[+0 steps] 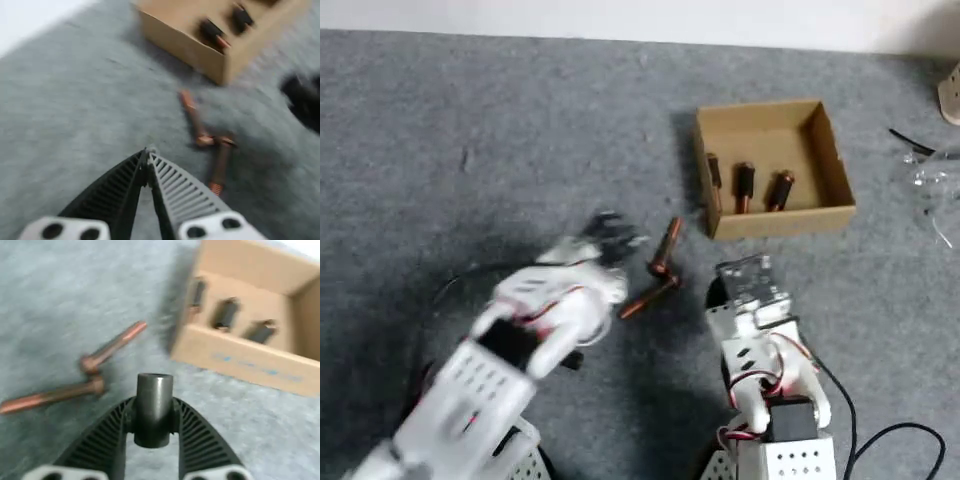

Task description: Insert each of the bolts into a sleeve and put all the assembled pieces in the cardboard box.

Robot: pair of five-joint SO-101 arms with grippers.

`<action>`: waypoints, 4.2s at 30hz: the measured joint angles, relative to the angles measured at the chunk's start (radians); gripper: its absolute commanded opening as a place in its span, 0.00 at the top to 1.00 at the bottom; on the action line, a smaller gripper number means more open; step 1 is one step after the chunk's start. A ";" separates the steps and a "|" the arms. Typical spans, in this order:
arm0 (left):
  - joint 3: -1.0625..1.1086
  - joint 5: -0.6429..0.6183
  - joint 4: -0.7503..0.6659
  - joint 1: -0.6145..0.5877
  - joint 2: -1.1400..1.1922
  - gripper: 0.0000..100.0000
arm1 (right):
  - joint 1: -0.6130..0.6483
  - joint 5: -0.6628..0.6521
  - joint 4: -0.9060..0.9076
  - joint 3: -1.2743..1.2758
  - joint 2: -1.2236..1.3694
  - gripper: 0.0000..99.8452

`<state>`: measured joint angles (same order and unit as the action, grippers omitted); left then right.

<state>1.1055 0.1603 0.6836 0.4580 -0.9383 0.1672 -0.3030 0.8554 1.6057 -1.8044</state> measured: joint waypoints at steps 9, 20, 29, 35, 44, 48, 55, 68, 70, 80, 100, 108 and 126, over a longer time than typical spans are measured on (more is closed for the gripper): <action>-0.163 0.135 0.000 0.055 0.465 0.86 | -0.138 0.066 -0.051 0.035 -0.003 1.00; -0.388 0.167 0.095 0.129 0.801 0.86 | -0.147 0.066 -0.072 0.054 -0.018 1.00; -0.591 0.176 0.186 0.146 1.020 0.86 | -0.147 0.066 -0.072 0.055 -0.018 1.00; -0.649 0.201 0.190 0.115 1.114 0.86 | -0.147 0.066 -0.072 0.057 -0.018 1.00; -0.663 0.201 0.195 0.100 1.129 0.98 | -0.147 0.066 -0.072 0.057 -0.018 1.00; -0.663 0.201 0.195 0.101 1.134 1.00 | -0.147 0.066 -0.072 0.057 -0.018 1.00; -0.663 0.206 0.226 0.100 1.132 0.99 | -0.147 0.066 -0.072 0.058 -0.018 1.00; -0.155 0.203 0.104 0.097 0.382 0.99 | -0.118 0.066 -0.106 0.064 -0.018 1.00; -0.031 0.203 0.048 0.092 0.206 0.99 | -0.118 0.066 -0.107 0.064 -0.018 1.00; 0.292 0.081 0.015 -0.006 -0.514 0.99 | -0.118 0.066 -0.107 0.064 -0.018 1.00; 0.569 -0.104 -0.482 -0.213 -0.861 0.99 | 0.184 0.068 -0.212 0.064 -0.018 1.00; 0.566 -0.161 -0.516 -0.227 -0.861 0.99 | 0.207 0.068 -0.440 0.064 -0.018 1.00; 0.540 -0.608 -0.517 -0.069 -0.862 0.99 | 0.358 -0.006 -0.359 0.064 -0.018 1.00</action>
<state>1.6456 -0.4473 0.1665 0.3890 -1.8006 0.5247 -0.3092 0.4964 1.6701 -1.8228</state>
